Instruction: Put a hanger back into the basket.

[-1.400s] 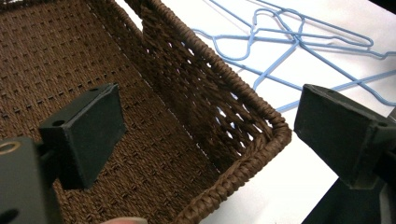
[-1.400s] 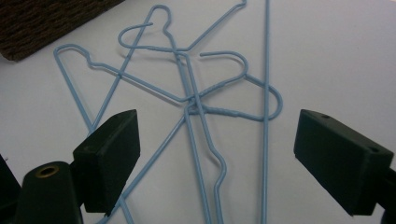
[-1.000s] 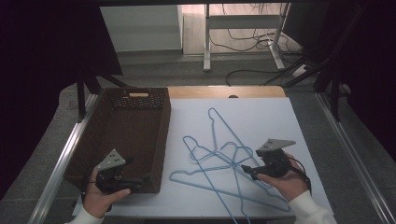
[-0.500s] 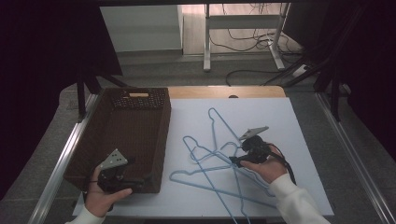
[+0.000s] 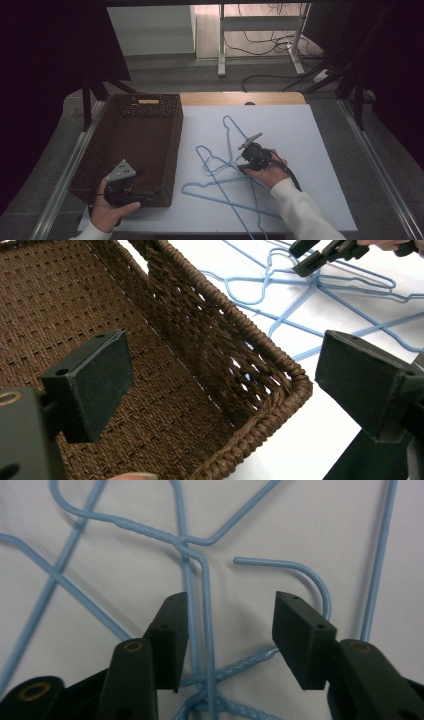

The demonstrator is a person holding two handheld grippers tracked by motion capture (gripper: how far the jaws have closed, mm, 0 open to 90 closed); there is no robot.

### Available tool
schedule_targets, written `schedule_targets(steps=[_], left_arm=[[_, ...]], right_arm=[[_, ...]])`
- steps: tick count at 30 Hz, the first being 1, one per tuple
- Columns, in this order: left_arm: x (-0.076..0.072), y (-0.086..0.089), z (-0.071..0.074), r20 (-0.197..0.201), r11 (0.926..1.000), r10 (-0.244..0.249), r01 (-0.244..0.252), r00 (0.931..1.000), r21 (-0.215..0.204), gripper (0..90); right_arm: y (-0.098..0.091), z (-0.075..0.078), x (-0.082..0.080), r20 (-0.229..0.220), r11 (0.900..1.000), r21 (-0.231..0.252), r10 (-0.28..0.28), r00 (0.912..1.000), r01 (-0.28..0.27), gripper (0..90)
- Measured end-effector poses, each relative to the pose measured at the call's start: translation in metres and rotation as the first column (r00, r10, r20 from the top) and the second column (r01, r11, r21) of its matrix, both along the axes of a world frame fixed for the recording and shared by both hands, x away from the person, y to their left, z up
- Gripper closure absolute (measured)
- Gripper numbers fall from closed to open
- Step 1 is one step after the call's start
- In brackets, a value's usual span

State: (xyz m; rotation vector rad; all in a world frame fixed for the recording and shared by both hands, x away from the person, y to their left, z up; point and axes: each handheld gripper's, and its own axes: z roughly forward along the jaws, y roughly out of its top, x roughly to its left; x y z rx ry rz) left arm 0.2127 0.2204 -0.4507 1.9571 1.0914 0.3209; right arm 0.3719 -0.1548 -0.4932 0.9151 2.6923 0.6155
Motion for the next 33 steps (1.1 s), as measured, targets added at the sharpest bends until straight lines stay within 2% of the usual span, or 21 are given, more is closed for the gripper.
schedule_targets(steps=[7,12,16,17,20,21,23,26,31,32,33], left_arm=[[0.000,0.000,0.000,-0.001,1.0000,0.000,0.000,1.0000,-0.001,8.5],[0.000,-0.001,0.000,0.000,1.0000,-0.004,0.004,1.0000,0.001,8.5],[0.000,-0.001,0.000,-0.001,1.0000,-0.005,0.005,1.0000,0.001,8.5],[0.000,-0.001,0.000,0.000,1.0000,-0.004,0.004,1.0000,0.001,8.5],[0.000,-0.001,0.000,0.001,1.0000,-0.004,0.004,1.0000,0.001,8.5],[0.000,-0.001,0.000,0.001,1.0000,-0.005,0.005,1.0000,0.001,8.5],[0.000,-0.001,0.000,0.001,1.0000,-0.005,0.005,1.0000,0.002,8.5],[0.000,0.000,0.000,0.005,1.0000,-0.002,0.002,1.0000,0.000,8.6],[-0.001,0.000,0.001,0.010,1.0000,0.001,-0.001,0.9999,-0.001,8.8],[-0.001,0.000,0.002,0.012,1.0000,0.001,-0.001,0.9999,0.000,8.8],[-0.001,0.000,0.002,0.016,1.0000,0.003,-0.003,0.9999,0.000,9.0]], right_arm=[[0.002,-0.005,0.004,-0.010,0.9998,-0.019,0.004,0.9999,-0.004,58.3],[0.006,-0.009,0.003,-0.002,0.9985,-0.054,0.014,0.9999,-0.014,62.4],[0.007,-0.009,0.005,-0.030,0.9987,-0.045,0.024,0.9993,-0.025,72.1],[0.007,-0.009,0.005,-0.030,0.9987,-0.045,0.024,0.9993,-0.025,72.1],[0.007,-0.009,0.005,-0.061,0.9990,-0.026,0.035,0.9975,-0.036,83.2],[0.007,-0.009,0.005,-0.061,0.9990,-0.026,0.035,0.9975,-0.036,83.2],[0.008,-0.008,0.004,-0.042,0.9979,-0.042,0.048,0.9980,-0.050,86.0],[0.006,-0.006,0.004,-0.028,0.9980,-0.035,0.052,0.9982,-0.053,86.6],[-0.003,0.014,0.001,0.040,0.9977,0.040,0.053,0.9978,-0.054,87.1],[-0.003,0.014,0.001,0.040,0.9977,0.040,0.053,0.9978,-0.054,87.1],[-0.010,0.026,-0.002,0.067,0.9955,0.080,0.046,0.9967,-0.051,87.2]])
